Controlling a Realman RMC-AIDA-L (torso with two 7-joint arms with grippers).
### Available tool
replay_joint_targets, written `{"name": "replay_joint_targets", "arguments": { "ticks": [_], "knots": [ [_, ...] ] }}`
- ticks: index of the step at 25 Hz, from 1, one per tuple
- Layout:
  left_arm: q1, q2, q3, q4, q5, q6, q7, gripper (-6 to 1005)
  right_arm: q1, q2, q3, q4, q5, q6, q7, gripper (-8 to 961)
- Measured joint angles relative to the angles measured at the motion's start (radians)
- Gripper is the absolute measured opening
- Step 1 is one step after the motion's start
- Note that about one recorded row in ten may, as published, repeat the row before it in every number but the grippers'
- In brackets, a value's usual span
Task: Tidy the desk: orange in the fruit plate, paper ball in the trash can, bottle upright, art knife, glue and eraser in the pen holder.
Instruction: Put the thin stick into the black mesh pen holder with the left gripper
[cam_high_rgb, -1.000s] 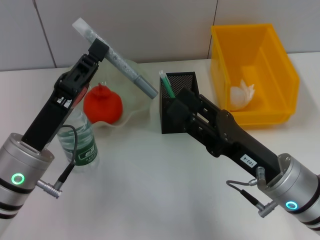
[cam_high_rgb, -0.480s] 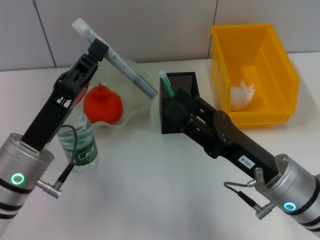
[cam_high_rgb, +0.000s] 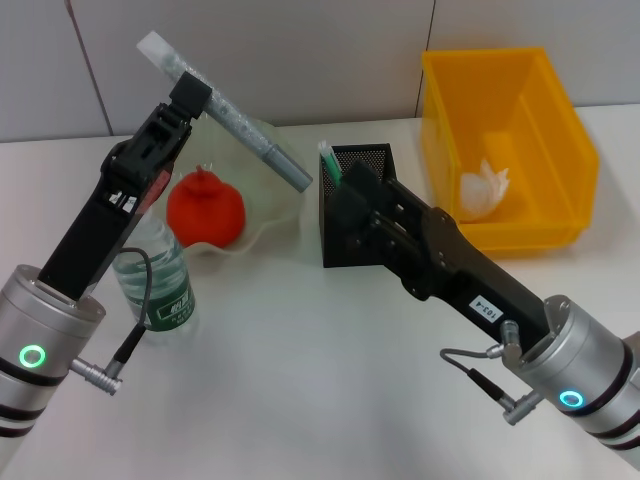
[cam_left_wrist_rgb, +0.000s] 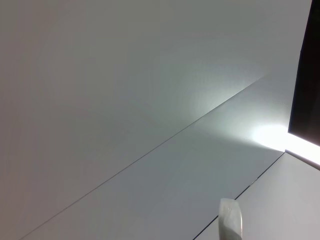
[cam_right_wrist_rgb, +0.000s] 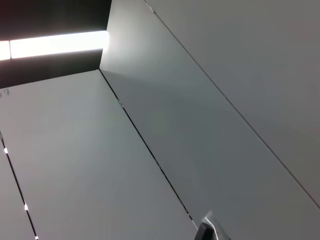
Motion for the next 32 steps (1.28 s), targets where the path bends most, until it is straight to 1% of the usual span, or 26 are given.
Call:
{"name": "replay_joint_targets", "arguments": {
  "ticks": [7, 17, 20, 21, 23, 25, 26, 28, 32],
  "knots": [
    [-0.001, 0.0, 0.001, 0.0, -0.002, 0.0, -0.001, 134, 0.018, 0.0, 0.0, -0.003, 0.0, 0.034, -0.005, 667],
    [0.0, 0.0, 0.001, -0.002, -0.001, -0.001, -0.002, 134, 0.007, 0.0, 0.0, -0.002, 0.001, 0.025, -0.006, 667],
    [-0.005, 0.0, 0.003, -0.007, 0.028, 0.002, 0.032, 133, -0.032, -0.001, 0.014, 0.025, 0.007, -0.022, -0.002, 667],
    [-0.009, 0.0, 0.003, -0.011, 0.049, 0.003, 0.052, 133, -0.06, -0.003, 0.03, 0.051, 0.009, -0.051, 0.009, 667],
    [-0.015, 0.0, 0.001, -0.022, 0.099, 0.005, 0.098, 133, -0.121, -0.007, 0.082, 0.138, 0.009, -0.108, 0.077, 667],
    [-0.015, 0.0, 0.001, -0.022, 0.099, 0.005, 0.098, 133, -0.164, -0.01, 0.123, 0.24, 0.009, -0.142, 0.166, 667],
    [-0.015, 0.0, 0.0, -0.023, 0.166, 0.007, 0.191, 133, -0.189, -0.012, 0.137, 0.311, 0.009, -0.159, 0.226, 667],
    [-0.017, 0.0, -0.003, -0.022, 0.19, 0.007, 0.214, 133, -0.206, -0.014, 0.138, 0.355, 0.009, -0.17, 0.253, 667],
    [-0.022, 0.0, -0.007, -0.023, 0.225, 0.008, 0.247, 133, -0.225, -0.014, 0.139, 0.387, 0.011, -0.181, 0.273, 668]
  ]
}}
